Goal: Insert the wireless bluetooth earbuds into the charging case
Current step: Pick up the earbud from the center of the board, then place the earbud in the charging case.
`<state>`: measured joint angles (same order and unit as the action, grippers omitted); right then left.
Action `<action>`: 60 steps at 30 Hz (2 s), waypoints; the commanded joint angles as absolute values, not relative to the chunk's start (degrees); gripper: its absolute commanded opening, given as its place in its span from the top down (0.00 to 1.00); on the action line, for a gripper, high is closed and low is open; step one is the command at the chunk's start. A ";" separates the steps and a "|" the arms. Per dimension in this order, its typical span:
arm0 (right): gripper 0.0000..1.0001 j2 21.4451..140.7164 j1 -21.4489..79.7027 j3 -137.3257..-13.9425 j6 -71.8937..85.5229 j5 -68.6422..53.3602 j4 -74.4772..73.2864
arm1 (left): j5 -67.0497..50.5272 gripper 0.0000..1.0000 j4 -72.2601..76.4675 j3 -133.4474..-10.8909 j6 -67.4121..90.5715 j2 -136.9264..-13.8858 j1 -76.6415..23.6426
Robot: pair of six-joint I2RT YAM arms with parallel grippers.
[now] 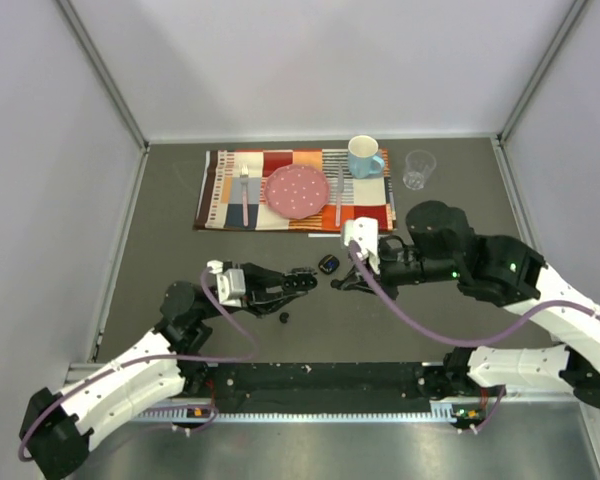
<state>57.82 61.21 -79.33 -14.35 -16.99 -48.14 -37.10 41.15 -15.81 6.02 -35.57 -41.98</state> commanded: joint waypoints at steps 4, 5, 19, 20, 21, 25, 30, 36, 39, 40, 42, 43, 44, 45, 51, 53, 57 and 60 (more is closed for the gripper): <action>1.00 63.80 61.17 -88.24 -23.20 -21.89 -59.50 | -44.56 1.00 44.65 -20.48 6.50 -39.02 -41.75; 1.00 64.16 61.26 -88.50 -23.55 -21.62 -59.59 | -44.91 1.00 44.74 -20.57 6.68 -39.37 -41.84; 1.00 67.85 62.75 -89.74 -23.64 -18.28 -56.51 | -45.09 1.00 45.53 -21.27 8.26 -41.92 -41.84; 1.00 67.94 62.84 -89.65 -23.64 -18.37 -56.08 | -45.09 1.00 45.70 -21.27 8.35 -42.10 -41.75; 1.00 68.11 62.93 -89.65 -23.56 -18.37 -55.81 | -45.17 1.00 45.70 -21.36 8.35 -42.19 -41.84; 1.00 68.64 63.02 -89.65 -23.64 -18.81 -54.14 | -45.18 1.00 45.70 -21.27 8.53 -42.28 -41.75; 1.00 69.87 63.28 -89.56 -24.08 -18.46 -53.61 | -45.18 1.00 45.70 -21.27 8.79 -42.19 -41.84; 1.00 71.28 63.63 -88.42 -25.05 -17.93 -53.44 | -45.09 1.00 45.79 -21.45 8.79 -42.01 -41.84; 1.00 71.63 63.63 -87.63 -25.75 -17.75 -53.00 | -45.09 1.00 45.97 -21.62 8.70 -42.10 -41.84; 1.00 71.98 63.55 -87.19 -25.93 -17.75 -53.00 | -45.00 1.00 46.14 -21.71 8.70 -42.19 -41.84; 1.00 72.07 63.63 -86.31 -26.19 -17.84 -52.82 | -45.09 1.00 46.23 -21.80 8.70 -42.19 -41.84; 1.00 72.16 63.63 -86.05 -26.45 -17.84 -52.74 | -44.91 1.00 46.32 -21.80 8.61 -42.36 -41.84; 1.00 72.16 63.63 -85.78 -26.54 -17.75 -52.65 | -44.83 1.00 46.41 -21.80 8.61 -42.28 -41.84; 1.00 72.16 63.63 -85.26 -26.72 -17.93 -52.65 | -44.74 1.00 46.41 -21.80 8.53 -42.28 -41.84; 0.97 72.42 63.63 -84.11 -27.33 -18.98 -52.30 | -43.42 1.00 47.28 -21.27 8.35 -41.92 -41.84; 0.94 72.77 63.72 -84.11 -27.07 -18.72 -52.29 | -43.16 1.00 47.46 -21.18 8.26 -41.75 -41.84; 0.76 73.39 63.63 -84.98 -25.58 -17.84 -52.03 | -42.19 1.00 47.55 -21.09 8.09 -41.66 -41.84; 0.61 73.30 63.63 -85.78 -24.35 -17.49 -51.86 | -41.93 1.00 47.55 -20.83 8.00 -41.84 -41.84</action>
<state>72.44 63.00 -84.75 -25.47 -18.11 -53.06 -42.72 42.00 -19.25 8.21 -42.54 -41.91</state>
